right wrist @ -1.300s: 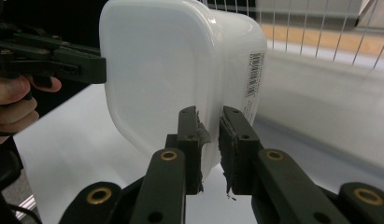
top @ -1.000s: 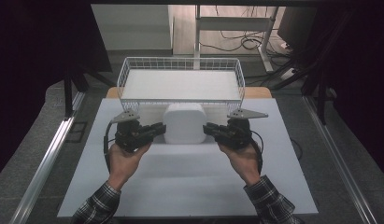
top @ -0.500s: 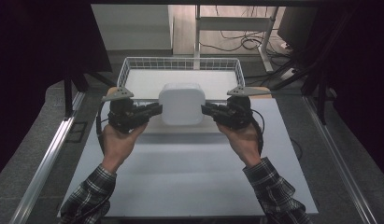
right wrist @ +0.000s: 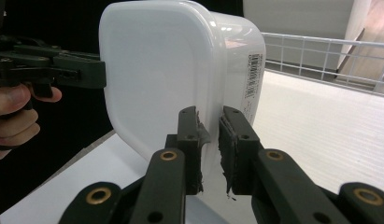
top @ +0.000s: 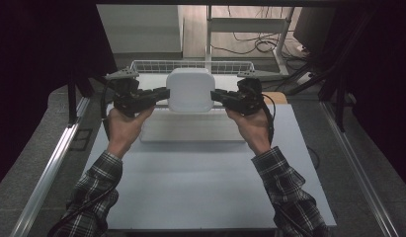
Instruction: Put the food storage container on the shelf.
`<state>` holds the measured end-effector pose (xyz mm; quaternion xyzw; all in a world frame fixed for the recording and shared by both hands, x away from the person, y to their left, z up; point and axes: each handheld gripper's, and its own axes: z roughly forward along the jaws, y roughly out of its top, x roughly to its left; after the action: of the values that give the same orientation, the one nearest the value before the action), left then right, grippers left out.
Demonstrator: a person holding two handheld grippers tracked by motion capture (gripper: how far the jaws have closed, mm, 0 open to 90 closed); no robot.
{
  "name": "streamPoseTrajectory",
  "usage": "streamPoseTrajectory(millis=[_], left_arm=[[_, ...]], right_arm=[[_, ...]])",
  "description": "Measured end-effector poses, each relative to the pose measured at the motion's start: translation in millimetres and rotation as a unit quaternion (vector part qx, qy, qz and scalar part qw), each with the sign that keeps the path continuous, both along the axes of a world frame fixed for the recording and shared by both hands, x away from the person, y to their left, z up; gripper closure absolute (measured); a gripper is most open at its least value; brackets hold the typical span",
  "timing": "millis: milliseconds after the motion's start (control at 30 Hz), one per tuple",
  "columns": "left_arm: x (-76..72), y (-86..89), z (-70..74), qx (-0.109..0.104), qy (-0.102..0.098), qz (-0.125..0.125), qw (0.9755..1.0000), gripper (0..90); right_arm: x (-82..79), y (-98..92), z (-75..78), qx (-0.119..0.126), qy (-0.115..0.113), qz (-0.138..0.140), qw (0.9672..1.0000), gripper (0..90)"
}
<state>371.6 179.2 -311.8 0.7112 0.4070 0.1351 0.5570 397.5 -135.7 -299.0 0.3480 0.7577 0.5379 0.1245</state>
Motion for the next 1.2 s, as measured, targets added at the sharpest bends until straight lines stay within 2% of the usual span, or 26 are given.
streamPoseTrajectory(millis=[267,567,700,867,1033,1200], left_arm=[[14.9,-0.3,-3.2,-0.006,0.016,0.008,0.9998,79.2],[24.7,-6.8,-4.5,0.004,0.024,0.008,0.9997,76.2],[29.2,-8.1,-4.2,0.004,0.025,0.011,0.9996,73.4],[34.3,-11.0,-4.1,0.016,0.023,0.016,0.9995,67.1],[39.4,-15.7,-5.8,0.035,0.024,0.025,0.9988,62.2],[44.2,-16.6,-7.2,0.031,0.028,0.024,0.9989,59.5]], right_arm=[[15.8,4.7,-1.5,-0.005,0.013,-0.011,0.9998,77.2],[28.7,4.5,-6.4,-0.002,0.029,-0.026,0.9992,74.2],[32.1,5.7,-5.5,-0.003,0.030,-0.027,0.9992,72.0],[35.8,8.2,-4.1,-0.003,0.027,-0.025,0.9993,68.5],[40.3,14.0,-3.8,-0.020,0.019,-0.033,0.9991,64.3],[45.7,15.0,-4.1,-0.017,0.025,-0.035,0.9989,61.2]])
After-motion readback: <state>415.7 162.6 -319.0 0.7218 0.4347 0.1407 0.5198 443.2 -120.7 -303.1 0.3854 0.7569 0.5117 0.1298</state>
